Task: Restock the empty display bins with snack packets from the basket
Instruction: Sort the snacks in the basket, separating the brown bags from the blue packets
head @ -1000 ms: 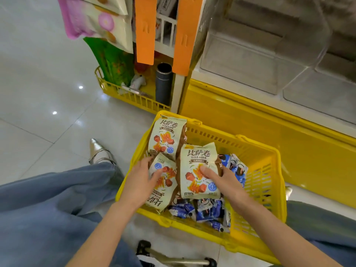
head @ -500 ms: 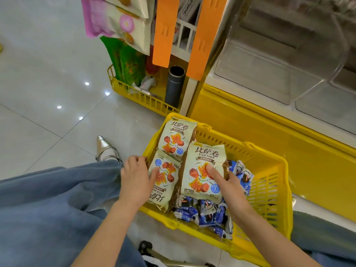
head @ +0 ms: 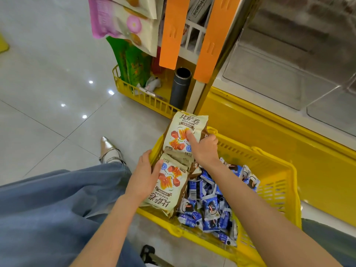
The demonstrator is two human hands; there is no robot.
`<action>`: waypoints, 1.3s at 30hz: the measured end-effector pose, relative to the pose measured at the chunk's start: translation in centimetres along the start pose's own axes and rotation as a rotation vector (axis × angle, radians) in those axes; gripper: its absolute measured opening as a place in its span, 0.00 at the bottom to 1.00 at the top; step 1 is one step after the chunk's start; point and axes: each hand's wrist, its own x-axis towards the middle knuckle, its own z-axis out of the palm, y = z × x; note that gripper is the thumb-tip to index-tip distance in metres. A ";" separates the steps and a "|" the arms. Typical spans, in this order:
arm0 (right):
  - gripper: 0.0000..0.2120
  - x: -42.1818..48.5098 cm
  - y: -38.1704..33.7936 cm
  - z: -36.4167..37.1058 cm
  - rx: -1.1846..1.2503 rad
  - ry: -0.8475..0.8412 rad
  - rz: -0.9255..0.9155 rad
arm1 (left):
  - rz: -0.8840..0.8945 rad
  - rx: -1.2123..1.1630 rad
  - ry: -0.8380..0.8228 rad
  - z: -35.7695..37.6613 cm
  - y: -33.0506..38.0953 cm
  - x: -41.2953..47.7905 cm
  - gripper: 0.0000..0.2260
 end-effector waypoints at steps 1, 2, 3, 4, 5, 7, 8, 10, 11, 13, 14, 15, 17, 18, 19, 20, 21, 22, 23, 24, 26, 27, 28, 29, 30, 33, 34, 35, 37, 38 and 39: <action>0.37 0.0 0.1 0.2 0.028 -0.020 -0.023 | -0.005 -0.009 -0.012 -0.1 0.0 0.0 0.25; 0.35 -0.1 0.3 0.2 0.097 -0.068 -0.029 | -0.012 -0.012 -0.025 -0.2 0.1 0.0 0.24; 0.33 -0.1 0.7 0.2 0.198 -0.111 -0.037 | -0.018 -0.001 -0.029 -0.3 0.3 -0.1 0.24; 0.30 -0.3 1.4 -0.1 0.305 -0.126 -0.058 | -0.017 0.026 -0.009 -0.4 0.6 -0.3 0.23; 0.27 -0.6 2.2 -0.7 0.343 -0.102 -0.095 | -0.002 0.059 0.048 -0.5 1.0 -0.5 0.21; 0.23 -1.0 4.4 -2.6 0.236 0.011 -0.179 | 0.075 0.083 0.239 -0.8 2.4 -1.3 0.16; 0.21 -1.1 5.9 -3.6 0.174 0.064 -0.208 | 0.149 0.073 0.339 -1.0 3.3 -1.9 0.14; 0.18 -0.7 9.6 -5.8 0.057 0.139 -0.235 | 0.344 0.046 0.445 -0.7 5.8 -3.0 0.08; 0.17 -0.4 11.4 -6.7 -0.016 0.161 -0.241 | 0.428 0.028 0.428 -0.2 7.0 -3.5 0.07; 0.17 0.6 14.7 -8.3 -0.145 0.169 -0.190 | 0.523 0.000 0.276 1.9 8.8 -4.0 0.05; 0.18 1.2 16.3 -8.9 -0.182 0.162 -0.143 | 0.533 0.021 0.172 3.7 9.5 -3.8 0.06; 0.20 1.7 17.7 -9.4 -0.214 0.140 -0.093 | 0.519 0.060 0.070 5.5 9.9 -3.5 0.08; 0.24 2.9 19.9 -9.9 -0.262 0.060 -0.001 | 0.413 0.107 -0.120 9.5 9.6 -1.9 0.12; 0.26 3.5 20.8 -10.0 -0.278 0.009 0.038 | 0.328 0.105 -0.201 11.4 9.2 -0.8 0.13; 0.29 4.1 21.6 -9.9 -0.286 -0.042 0.064 | 0.230 0.094 -0.265 13.1 8.6 0.4 0.15; 0.31 4.5 22.2 -9.9 -0.279 -0.083 0.076 | 0.121 0.075 -0.316 14.8 8.1 1.7 0.16; 0.33 4.9 22.7 -9.8 -0.264 -0.110 0.084 | 0.004 0.053 -0.355 16.2 7.5 2.8 0.16; 0.35 5.3 23.2 -9.8 -0.249 -0.127 0.090 | -0.106 0.042 -0.387 17.4 6.9 3.8 0.17; 0.37 5.6 23.6 -9.7 -0.251 -0.140 0.089 | -0.192 0.048 -0.415 18.4 6.1 4.4 0.18; 0.40 6.0 24.0 -9.6 -0.269 -0.159 0.086 | -0.250 0.055 -0.440 19.3 5.5 4.7 0.18; 0.45 6.8 24.7 -9.3 -0.284 -0.226 0.113 | -0.286 0.021 -0.465 20.8 4.4 4.7 0.20; 0.48 7.1 25.0 -9.2 -0.272 -0.263 0.145 | -0.286 -0.014 -0.457 21.4 4.2 4.7 0.22; 0.49 7.3 25.2 -9.1 -0.279 -0.291 0.173 | -0.295 -0.057 -0.442 22.1 4.1 4.6 0.23; 0.50 7.3 25.5 -8.8 -0.325 -0.304 0.185 | -0.321 -0.114 -0.426 22.8 4.1 4.5 0.25; 0.49 7.2 25.7 -8.6 -0.406 -0.304 0.181 | -0.353 -0.173 -0.416 23.5 4.2 4.4 0.28; 0.46 6.1 26.1 -7.8 -0.407 -0.297 0.134 | -0.423 -0.272 -0.435 24.9 4.7 3.7 0.37; 0.45 5.5 26.2 -7.6 -0.311 -0.296 0.134 | -0.443 -0.290 -0.432 25.0 5.0 3.4 0.38; 0.44 4.8 26.2 -7.4 -0.225 -0.287 0.131 | -0.449 -0.293 -0.424 25.0 5.1 3.3 0.37; 0.40 3.4 26.3 -7.3 -0.126 -0.289 0.126 | -0.397 -0.278 -0.450 24.8 5.3 2.8 0.25; 0.37 2.7 26.1 -7.2 -0.085 -0.319 0.130 | -0.349 -0.235 -0.500 24.7 5.4 2.3 0.18; 0.34 2.1 25.9 -7.1 -0.061 -0.372 0.133 | -0.305 -0.187 -0.554 24.7 5.4 1.6 0.12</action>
